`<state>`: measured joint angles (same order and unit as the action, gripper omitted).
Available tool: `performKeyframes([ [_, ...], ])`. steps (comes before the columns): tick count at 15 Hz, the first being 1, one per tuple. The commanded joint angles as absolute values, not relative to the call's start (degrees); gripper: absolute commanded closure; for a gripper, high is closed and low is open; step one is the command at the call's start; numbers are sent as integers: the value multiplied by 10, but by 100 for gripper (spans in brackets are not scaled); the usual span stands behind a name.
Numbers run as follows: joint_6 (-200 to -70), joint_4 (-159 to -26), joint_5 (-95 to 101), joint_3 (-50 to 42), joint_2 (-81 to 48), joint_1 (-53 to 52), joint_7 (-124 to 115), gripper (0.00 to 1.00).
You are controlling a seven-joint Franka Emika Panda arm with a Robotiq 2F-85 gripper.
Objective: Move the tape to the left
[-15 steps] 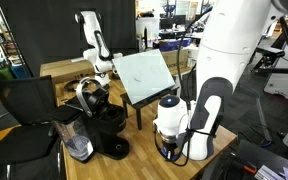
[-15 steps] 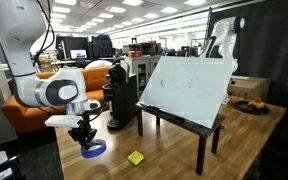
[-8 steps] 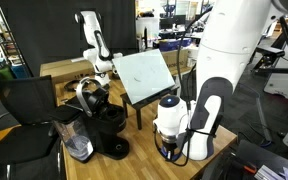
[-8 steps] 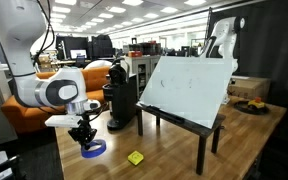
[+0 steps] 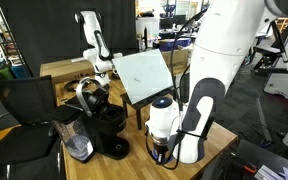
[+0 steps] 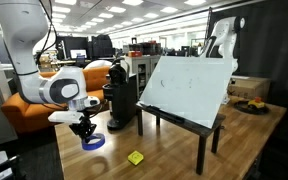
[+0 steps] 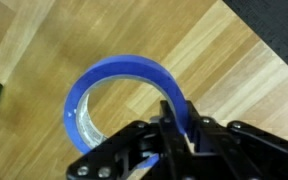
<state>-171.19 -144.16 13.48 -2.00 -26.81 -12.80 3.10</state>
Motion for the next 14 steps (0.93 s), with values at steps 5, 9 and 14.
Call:
performKeyframes([
  [5,-1718,-1362,50,52,-339,-108,4,96],
  [9,-1725,-1337,41,52,-371,-125,-13,96],
  [14,-1708,-1295,46,35,-396,-190,-57,96],
])
